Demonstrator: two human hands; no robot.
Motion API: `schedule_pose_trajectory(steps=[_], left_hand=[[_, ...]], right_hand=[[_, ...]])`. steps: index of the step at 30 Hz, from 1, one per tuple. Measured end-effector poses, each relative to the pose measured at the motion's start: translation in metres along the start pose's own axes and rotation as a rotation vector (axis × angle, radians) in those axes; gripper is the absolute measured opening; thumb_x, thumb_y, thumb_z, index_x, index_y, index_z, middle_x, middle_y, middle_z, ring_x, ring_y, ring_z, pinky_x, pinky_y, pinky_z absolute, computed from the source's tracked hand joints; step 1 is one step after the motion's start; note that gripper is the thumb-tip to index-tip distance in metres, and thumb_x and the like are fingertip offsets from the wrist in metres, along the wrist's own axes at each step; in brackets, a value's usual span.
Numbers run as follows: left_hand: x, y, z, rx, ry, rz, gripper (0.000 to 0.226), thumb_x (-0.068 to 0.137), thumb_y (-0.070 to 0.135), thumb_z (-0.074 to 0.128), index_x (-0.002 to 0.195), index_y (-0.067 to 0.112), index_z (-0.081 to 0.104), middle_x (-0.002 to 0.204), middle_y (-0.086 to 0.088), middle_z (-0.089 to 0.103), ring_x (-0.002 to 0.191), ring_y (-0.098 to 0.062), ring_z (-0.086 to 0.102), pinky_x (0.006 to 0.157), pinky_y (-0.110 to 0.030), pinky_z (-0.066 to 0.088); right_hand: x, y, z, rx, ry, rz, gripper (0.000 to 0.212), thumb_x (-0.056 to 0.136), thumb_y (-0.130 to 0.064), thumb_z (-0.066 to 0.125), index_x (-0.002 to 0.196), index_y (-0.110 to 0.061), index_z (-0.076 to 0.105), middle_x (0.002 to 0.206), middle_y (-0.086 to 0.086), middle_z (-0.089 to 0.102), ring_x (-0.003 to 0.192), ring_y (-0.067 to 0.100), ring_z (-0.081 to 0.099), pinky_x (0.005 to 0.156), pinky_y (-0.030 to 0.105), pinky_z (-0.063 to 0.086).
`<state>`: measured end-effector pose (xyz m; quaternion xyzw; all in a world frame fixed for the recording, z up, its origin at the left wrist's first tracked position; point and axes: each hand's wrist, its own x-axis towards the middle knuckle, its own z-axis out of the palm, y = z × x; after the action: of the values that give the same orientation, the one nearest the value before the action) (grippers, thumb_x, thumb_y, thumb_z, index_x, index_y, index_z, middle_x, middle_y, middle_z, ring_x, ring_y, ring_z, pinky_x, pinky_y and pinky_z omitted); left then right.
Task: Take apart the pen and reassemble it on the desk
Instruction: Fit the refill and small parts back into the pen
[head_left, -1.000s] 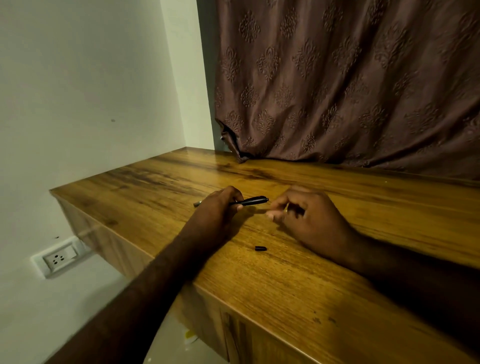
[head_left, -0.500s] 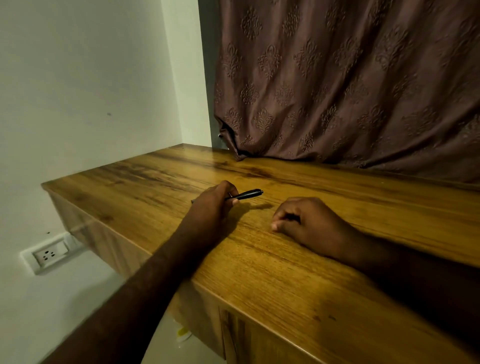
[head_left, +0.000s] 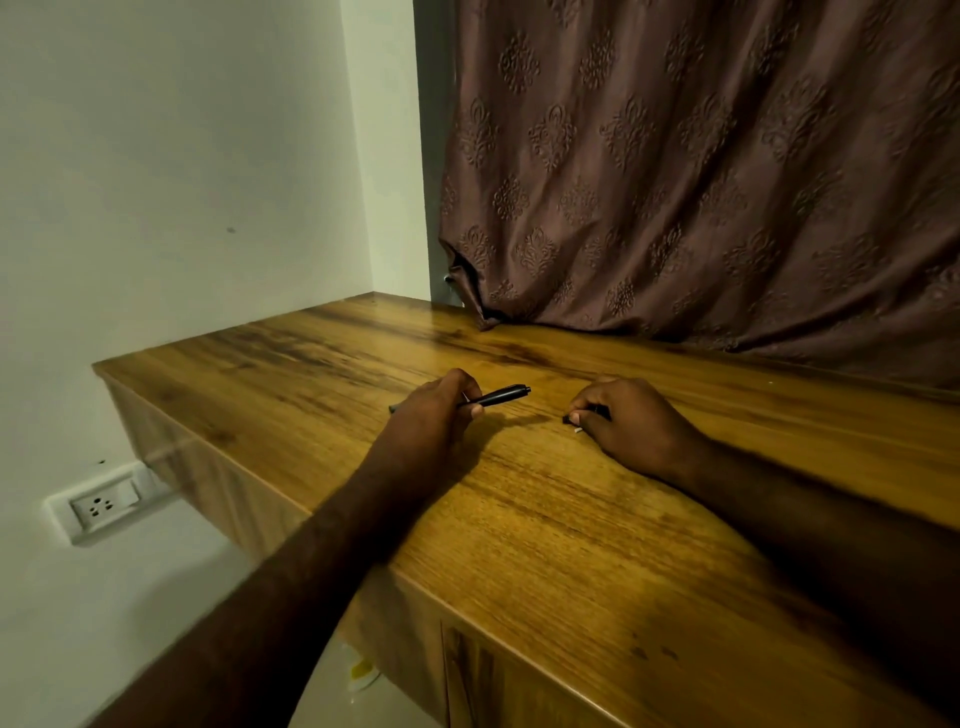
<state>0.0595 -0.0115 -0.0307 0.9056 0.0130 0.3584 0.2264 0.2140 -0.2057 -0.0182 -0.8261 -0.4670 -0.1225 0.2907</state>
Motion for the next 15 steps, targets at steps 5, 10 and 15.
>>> schedule_pose_trajectory(steps=[5,10,15], left_hand=[[0.0013,-0.0025,0.0005,0.022,-0.017,-0.012,0.024,0.088,0.04,0.047,0.101,0.021,0.053,0.084,0.003,0.062,0.072,-0.009,0.054,0.057,-0.028,0.041],[0.0001,-0.0014,0.0011,0.024,-0.014,-0.006,0.028,0.086,0.046,0.046,0.1,0.023,0.053,0.083,0.004,0.062,0.07,-0.004,0.053,0.055,-0.024,0.037],[0.0005,-0.0051,0.0022,0.035,-0.043,-0.036,0.012,0.093,0.032,0.056,0.102,0.027,0.051,0.087,0.006,0.062,0.074,-0.004,0.055,0.057,-0.026,0.041]], right_hand=[[-0.0016,0.0004,-0.0014,0.008,-0.013,-0.006,0.017,0.092,-0.015,0.059,0.097,-0.011,0.074,0.101,0.004,0.072,0.095,0.016,0.064,0.081,0.026,0.046],[-0.0042,-0.0016,-0.0021,0.001,0.002,-0.015,0.017,0.092,-0.014,0.058,0.098,-0.01,0.074,0.102,0.005,0.072,0.095,0.015,0.063,0.076,0.021,0.041],[-0.0071,-0.0038,-0.0038,0.003,0.041,-0.013,0.019,0.093,-0.013,0.055,0.101,-0.009,0.072,0.103,0.007,0.07,0.097,0.019,0.063,0.08,0.025,0.045]])
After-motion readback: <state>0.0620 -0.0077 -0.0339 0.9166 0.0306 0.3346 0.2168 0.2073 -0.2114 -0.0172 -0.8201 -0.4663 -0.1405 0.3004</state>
